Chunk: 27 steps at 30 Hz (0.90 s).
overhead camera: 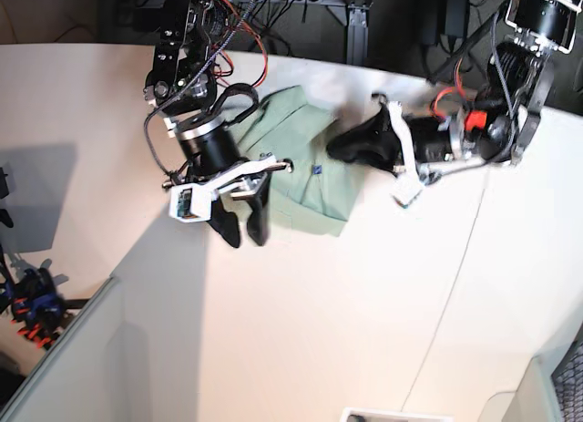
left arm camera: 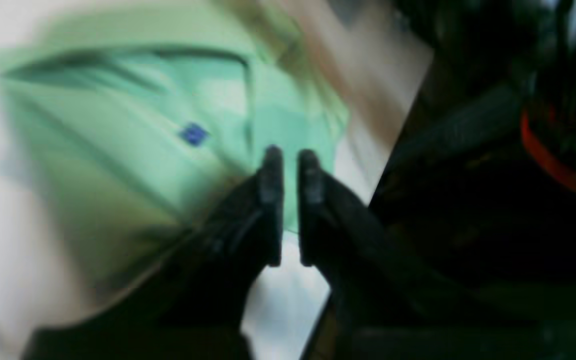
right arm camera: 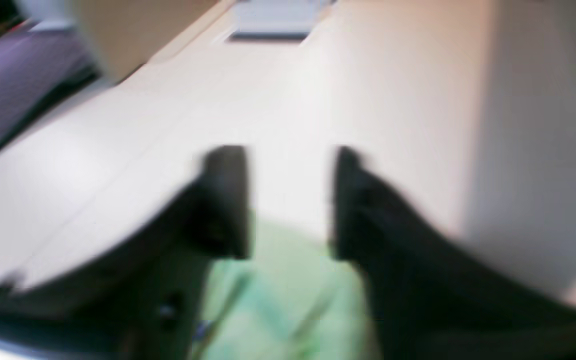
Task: Fold the T-shirt properly
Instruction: 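Lift the right gripper's strip end and fold it toward the left gripper, then press the folded bundle flat with both grippers and release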
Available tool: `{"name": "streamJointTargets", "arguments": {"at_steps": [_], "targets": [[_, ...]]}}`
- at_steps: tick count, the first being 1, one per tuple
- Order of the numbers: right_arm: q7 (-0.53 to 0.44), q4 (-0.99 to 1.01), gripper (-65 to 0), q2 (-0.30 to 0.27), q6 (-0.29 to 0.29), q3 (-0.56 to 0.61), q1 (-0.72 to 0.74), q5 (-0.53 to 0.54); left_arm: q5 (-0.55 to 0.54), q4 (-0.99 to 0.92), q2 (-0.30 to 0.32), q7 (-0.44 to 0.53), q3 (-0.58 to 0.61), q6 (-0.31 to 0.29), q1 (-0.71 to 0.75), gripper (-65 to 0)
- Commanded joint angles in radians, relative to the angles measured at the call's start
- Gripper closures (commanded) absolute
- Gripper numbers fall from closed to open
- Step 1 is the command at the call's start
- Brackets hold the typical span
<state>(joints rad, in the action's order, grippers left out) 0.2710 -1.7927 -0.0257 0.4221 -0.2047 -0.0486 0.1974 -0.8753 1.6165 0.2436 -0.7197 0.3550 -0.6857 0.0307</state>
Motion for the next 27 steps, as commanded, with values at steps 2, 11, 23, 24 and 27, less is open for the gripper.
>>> {"name": "streamJointTargets", "arguments": {"at_steps": [2, 11, 23, 24, 27], "targets": [[-0.027, 0.000, 0.0, -0.034, 0.002, -0.062, 0.056, 0.008, 0.078, 0.019, -0.004, 0.071, 0.061, -0.012, -0.017, -0.8], [-0.024, 0.214, 0.0, -0.147, 0.002, -0.146, 0.206, 0.045, 0.335, 0.019, -0.106, 0.143, 0.235, -0.012, -0.016, 0.0], [-0.074, 0.557, 0.0, -0.177, 0.005, 0.092, 0.312, -0.089, 0.635, -0.031, -0.127, 0.273, 0.226, -0.012, -0.027, 0.0], [-0.074, 0.557, 0.0, -0.182, 0.004, 0.117, 0.312, -0.105, 0.647, -0.049, -0.117, 0.296, 0.226, -0.012, -0.033, 0.0], [-0.074, 0.557, 0.0, -0.197, 0.004, 0.164, 0.305, -0.135, 0.695, -0.101, -0.076, 0.372, 0.225, -0.012, -0.059, 0.0]]}}
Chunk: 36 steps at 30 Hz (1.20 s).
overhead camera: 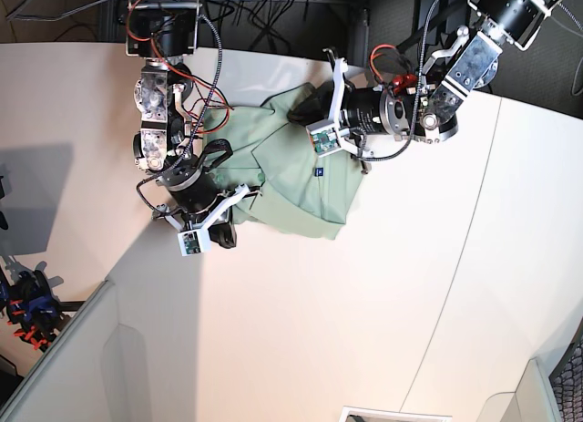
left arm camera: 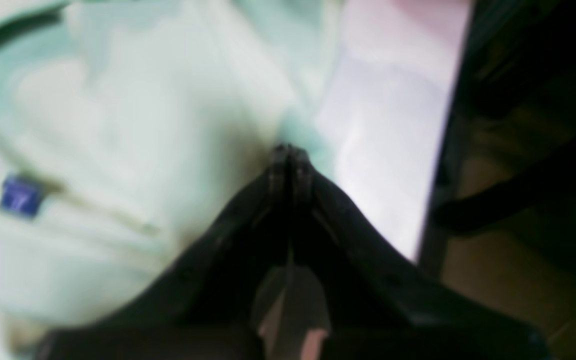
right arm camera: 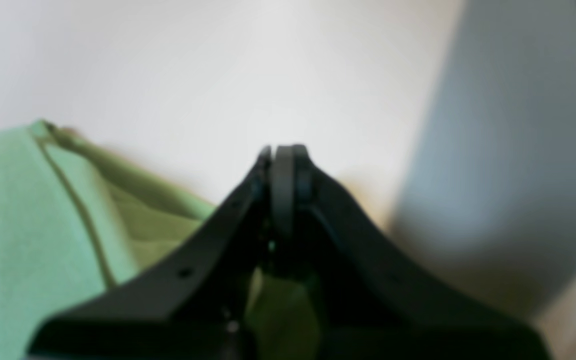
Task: Fold the T-shirt properly
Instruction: 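Press the folded bundle flat with both grippers and release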
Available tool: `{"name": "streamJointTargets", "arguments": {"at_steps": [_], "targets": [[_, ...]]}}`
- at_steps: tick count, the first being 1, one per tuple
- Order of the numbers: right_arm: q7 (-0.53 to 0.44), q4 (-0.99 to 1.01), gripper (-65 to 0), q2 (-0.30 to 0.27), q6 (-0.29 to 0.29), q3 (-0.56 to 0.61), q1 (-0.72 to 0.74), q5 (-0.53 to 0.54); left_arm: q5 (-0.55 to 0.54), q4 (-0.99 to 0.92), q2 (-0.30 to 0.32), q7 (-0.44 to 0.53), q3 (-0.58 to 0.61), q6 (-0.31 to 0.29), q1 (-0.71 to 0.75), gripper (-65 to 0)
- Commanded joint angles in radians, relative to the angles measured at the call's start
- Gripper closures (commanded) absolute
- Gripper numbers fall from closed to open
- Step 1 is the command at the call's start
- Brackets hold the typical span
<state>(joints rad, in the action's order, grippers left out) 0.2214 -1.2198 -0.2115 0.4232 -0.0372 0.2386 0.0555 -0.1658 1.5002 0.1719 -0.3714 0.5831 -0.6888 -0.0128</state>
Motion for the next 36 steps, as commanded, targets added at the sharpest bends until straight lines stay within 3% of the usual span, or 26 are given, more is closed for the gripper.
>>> {"name": "streamJointTargets", "arguments": {"at_steps": [1, 12, 21, 25, 32, 36], "targets": [[-0.024, -0.016, 0.0, -0.016, 0.003, 0.000, 0.013, 0.003, -0.003, 0.000, 0.007, 0.038, -0.008, -0.009, -0.024, 0.0], [-0.023, -0.102, 0.0, -0.056, 0.003, -0.002, -0.109, 0.034, 0.038, -0.087, 0.051, 0.107, -0.170, -0.009, -0.083, 0.0], [-0.019, -0.267, 0.0, -0.048, 0.003, -0.002, -0.290, 0.057, 0.037, -0.225, 0.050, 0.151, -0.179, -0.009, -0.202, 0.0], [-0.004, -0.305, 0.0, -0.012, 0.003, -0.002, -0.339, 0.095, 0.037, -0.272, 0.050, 0.218, -0.179, -0.009, -0.243, 0.0], [-0.004, -0.324, 0.0, 0.079, 0.003, -0.002, -0.375, 0.098, 0.037, -0.273, 0.050, 0.210, -0.179, -0.009, -0.256, 0.0], [-0.005, -0.324, 0.0, 0.096, 0.003, -0.008, -0.375, 0.097, 0.036, -0.272, 0.050, 0.210, -0.179, -0.009, -0.256, 0.0]]}}
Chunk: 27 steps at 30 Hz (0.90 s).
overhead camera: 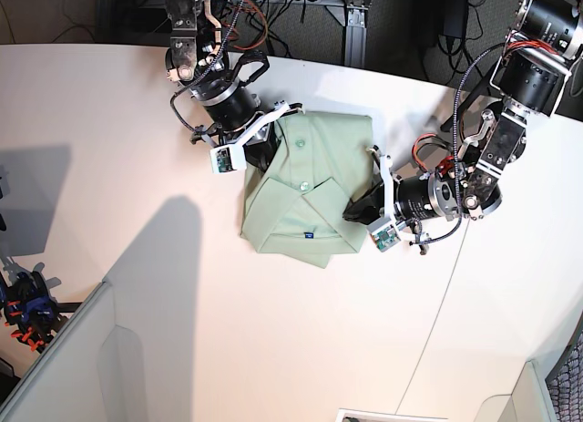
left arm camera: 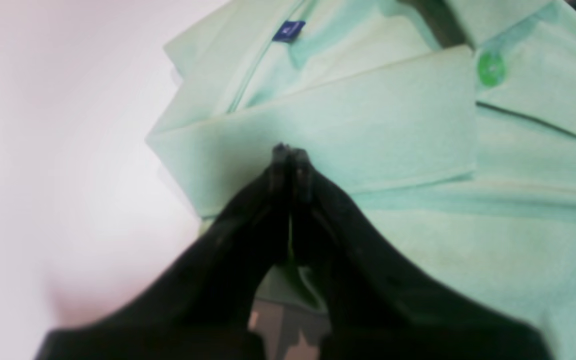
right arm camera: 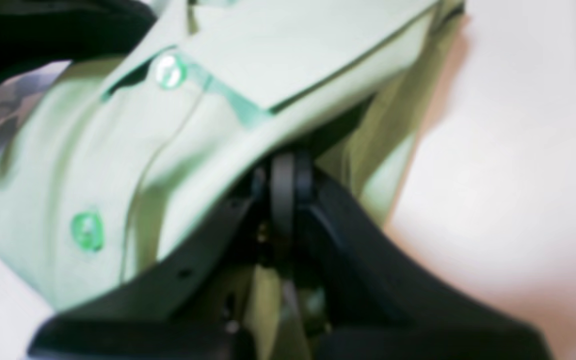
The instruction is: Fold the T-shirt properly
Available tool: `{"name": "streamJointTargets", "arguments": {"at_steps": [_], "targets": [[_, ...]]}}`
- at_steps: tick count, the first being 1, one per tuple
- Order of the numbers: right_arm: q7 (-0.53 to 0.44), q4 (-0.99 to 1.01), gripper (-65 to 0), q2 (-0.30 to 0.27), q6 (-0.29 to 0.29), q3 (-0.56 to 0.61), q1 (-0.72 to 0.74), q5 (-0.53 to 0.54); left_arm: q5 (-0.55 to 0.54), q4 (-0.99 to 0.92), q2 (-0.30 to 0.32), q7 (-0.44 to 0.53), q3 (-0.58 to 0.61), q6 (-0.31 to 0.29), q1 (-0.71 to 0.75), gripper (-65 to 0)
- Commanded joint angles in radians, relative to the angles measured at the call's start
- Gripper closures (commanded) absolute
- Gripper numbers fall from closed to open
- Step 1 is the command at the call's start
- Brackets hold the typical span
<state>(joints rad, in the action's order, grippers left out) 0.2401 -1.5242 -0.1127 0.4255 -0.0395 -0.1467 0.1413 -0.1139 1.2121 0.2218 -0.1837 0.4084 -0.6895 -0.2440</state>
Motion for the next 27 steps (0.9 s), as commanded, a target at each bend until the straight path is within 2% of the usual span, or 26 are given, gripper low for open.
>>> {"name": "streamJointTargets", "arguments": {"at_steps": [1, 8, 11, 16, 20, 27], "targets": [[-0.023, -0.020, 0.0, -0.003, 0.001, -0.011, 0.011, 0.011, -0.016, 0.018, 0.001, 0.022, -0.004, -0.009, -0.024, 0.0], [-0.024, -0.040, 0.0, -0.006, 0.001, -0.129, 0.011, -0.005, -0.050, 0.061, 0.001, 0.018, -0.076, -0.009, -0.019, 0.0], [-0.024, -0.057, 0.0, -0.027, 0.001, -0.190, 0.011, 0.004, -0.112, 0.090, 0.000, -0.049, -0.136, -0.009, -0.013, 0.0], [-0.023, -0.062, 0.0, -0.092, 0.001, -0.273, 0.010, 0.068, -0.253, 0.150, 0.001, -0.151, -0.230, -0.009, 0.021, 0.0], [-0.006, -0.062, 0.0, -0.114, 0.001, -0.339, 0.003, 0.099, -0.317, 0.269, 0.001, -0.201, -0.304, -0.009, 0.120, 0.0], [0.008, -0.064, 0.0, -0.126, 0.002, -0.421, -0.062, 0.162, -0.317, 0.500, 0.015, -0.219, -0.402, -0.009, 0.351, 0.0]]}}
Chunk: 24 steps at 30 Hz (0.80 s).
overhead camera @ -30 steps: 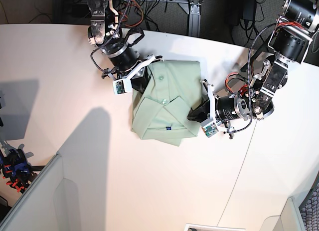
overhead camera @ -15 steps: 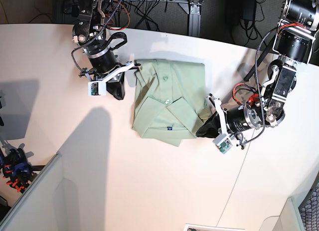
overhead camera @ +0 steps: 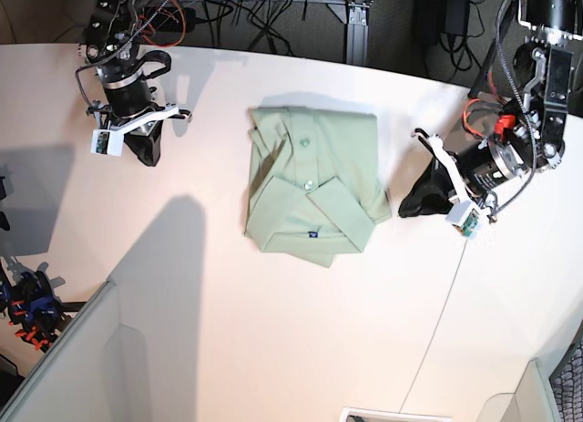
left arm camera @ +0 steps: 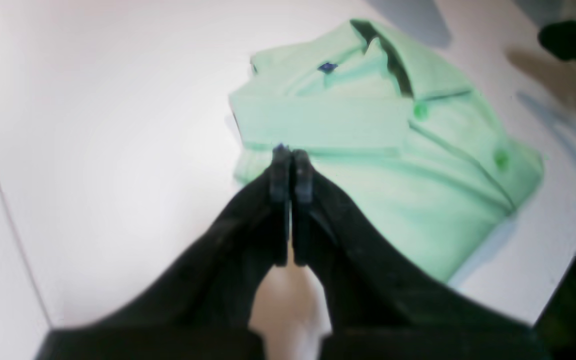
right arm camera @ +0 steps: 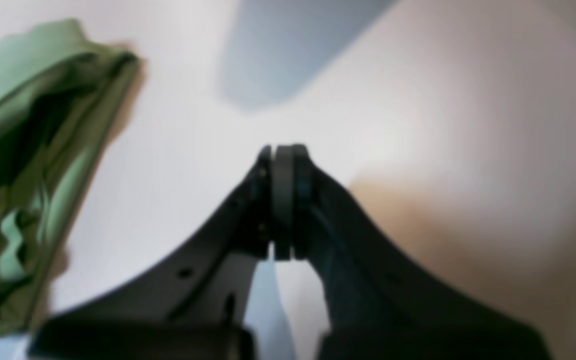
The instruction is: Fold the T-shirt properly
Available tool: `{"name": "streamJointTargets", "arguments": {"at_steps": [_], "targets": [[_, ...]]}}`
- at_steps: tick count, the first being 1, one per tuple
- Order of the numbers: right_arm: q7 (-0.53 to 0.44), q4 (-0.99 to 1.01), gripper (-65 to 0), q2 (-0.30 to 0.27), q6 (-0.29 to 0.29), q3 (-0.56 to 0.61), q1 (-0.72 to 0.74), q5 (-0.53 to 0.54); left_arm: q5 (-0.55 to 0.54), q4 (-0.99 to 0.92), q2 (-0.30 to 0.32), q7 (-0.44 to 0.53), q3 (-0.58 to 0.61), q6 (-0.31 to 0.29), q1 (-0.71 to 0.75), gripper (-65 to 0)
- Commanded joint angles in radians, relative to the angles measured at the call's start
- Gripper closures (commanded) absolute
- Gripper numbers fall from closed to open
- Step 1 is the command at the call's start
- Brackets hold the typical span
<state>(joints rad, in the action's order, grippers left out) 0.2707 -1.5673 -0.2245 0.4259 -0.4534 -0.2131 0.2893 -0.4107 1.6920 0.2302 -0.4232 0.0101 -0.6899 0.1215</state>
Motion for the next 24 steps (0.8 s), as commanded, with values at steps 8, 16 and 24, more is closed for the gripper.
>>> {"name": "streamJointTargets", "arguments": {"at_steps": [8, 16, 24], "targets": [[0.004, -0.068, 0.0, -0.013, 0.001, -0.027, -0.144, 0.052, -0.073, 0.195, 0.057, -0.008, -0.154, -0.008, 0.264, 0.0], [0.061, -0.156, 0.0, -0.013, 0.001, -0.027, -0.318, 0.098, -0.127, 0.255, 0.059, -0.057, -0.275, -0.008, 0.500, 0.0], [0.097, -0.156, 0.0, -0.014, 0.001, -0.027, -0.552, 0.188, -0.085, 0.251, 0.077, -0.061, -0.280, -0.008, 0.715, 0.0]]}}
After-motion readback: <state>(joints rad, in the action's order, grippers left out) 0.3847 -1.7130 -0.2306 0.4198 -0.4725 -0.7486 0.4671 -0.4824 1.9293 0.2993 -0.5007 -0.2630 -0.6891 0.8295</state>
